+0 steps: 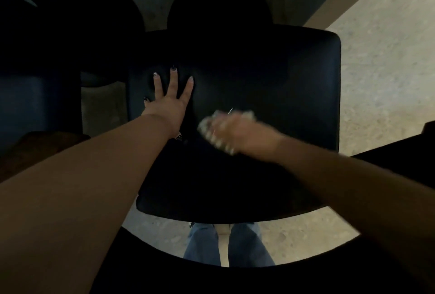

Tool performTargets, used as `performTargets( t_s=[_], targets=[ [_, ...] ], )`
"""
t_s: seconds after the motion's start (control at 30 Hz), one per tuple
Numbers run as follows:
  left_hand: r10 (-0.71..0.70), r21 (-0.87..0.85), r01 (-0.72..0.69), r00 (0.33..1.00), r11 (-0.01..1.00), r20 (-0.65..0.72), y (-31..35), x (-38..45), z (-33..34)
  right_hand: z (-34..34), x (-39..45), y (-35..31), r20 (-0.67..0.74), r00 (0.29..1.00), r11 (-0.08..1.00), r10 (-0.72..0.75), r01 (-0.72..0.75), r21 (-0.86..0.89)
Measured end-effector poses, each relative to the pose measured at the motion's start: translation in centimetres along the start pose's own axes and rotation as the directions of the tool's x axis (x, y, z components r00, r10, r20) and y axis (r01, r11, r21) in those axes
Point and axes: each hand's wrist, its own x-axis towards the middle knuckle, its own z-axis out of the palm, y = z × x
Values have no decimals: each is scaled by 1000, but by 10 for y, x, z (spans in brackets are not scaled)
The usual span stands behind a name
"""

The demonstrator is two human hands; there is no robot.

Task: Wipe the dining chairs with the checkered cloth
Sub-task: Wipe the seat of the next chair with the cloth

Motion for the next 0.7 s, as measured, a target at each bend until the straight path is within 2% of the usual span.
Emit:
performTargets(
  t_s=[0.03,0.07,0.1,0.13,0.17,0.2,0.23,0.27,0.3,0.33,0.37,0.4,0.43,0.47,0.5,0.53,0.57,0.6,0.67,0.7],
  targets=[
    [-1,0,1,1000,1000,0,0,0,0,-18,2,34,-142,965,975,220,-223,-6],
    [-3,-1,3,1000,1000,0,1,0,0,-35,1,61,-310,854,902,418,-431,30],
    [-7,-4,7,1000,1000,1,1,0,0,-43,-5,83,-426,715,811,554,-579,83],
    [-11,-6,11,1000,1000,2,2,0,0,-42,-9,88,-497,599,732,629,-671,118],
    [-12,-8,12,1000,1000,0,2,0,0,-34,-4,84,-536,522,682,663,-717,143],
    [-11,-11,11,1000,1000,-3,3,0,0,-28,6,71,-546,488,662,681,-730,172],
    [-9,-16,9,1000,1000,-4,3,0,0,-22,19,52,-531,495,665,688,-722,189],
    [-9,-20,9,1000,1000,-5,3,0,0,-12,29,29,-471,550,692,690,-691,207],
    [-9,-23,9,1000,1000,-7,3,0,1,3,37,6,-445,674,790,589,-595,144],
    [-9,-26,9,1000,1000,-8,2,0,1,22,36,-18,-398,834,910,382,-415,3],
    [-10,-31,10,1000,999,-6,1,1,2,34,28,-37,-297,945,974,137,-182,-132],
    [-10,-34,10,1000,999,-5,1,1,1,33,17,-38,-159,984,963,-79,34,-267],
    [-11,-30,11,1000,999,-4,2,1,1,23,7,-23,-85,974,928,-209,170,-332],
    [-12,-25,12,1000,1000,-4,2,1,2,14,2,2,-107,967,915,-230,177,-362],
    [-13,-23,13,1000,1000,-3,2,1,2,0,-2,26,-193,975,948,-112,46,-314],
    [-13,-23,13,1000,1000,-3,2,1,3,-15,-4,52,-301,946,958,117,-188,-217],
    [-15,-21,15,1000,1000,-6,2,2,3,-31,-4,75,-382,853,895,355,-428,-124],
    [-15,-18,15,1000,1000,-11,1,2,3,-45,-3,91,-446,714,790,539,-612,-25],
    [-7,-20,7,1000,1000,-9,1,2,3,-64,20,97,-505,416,570,756,-799,195],
    [-5,-25,5,1000,1000,-2,1,1,3,-65,38,86,-496,337,501,801,-830,246]
  ],
)
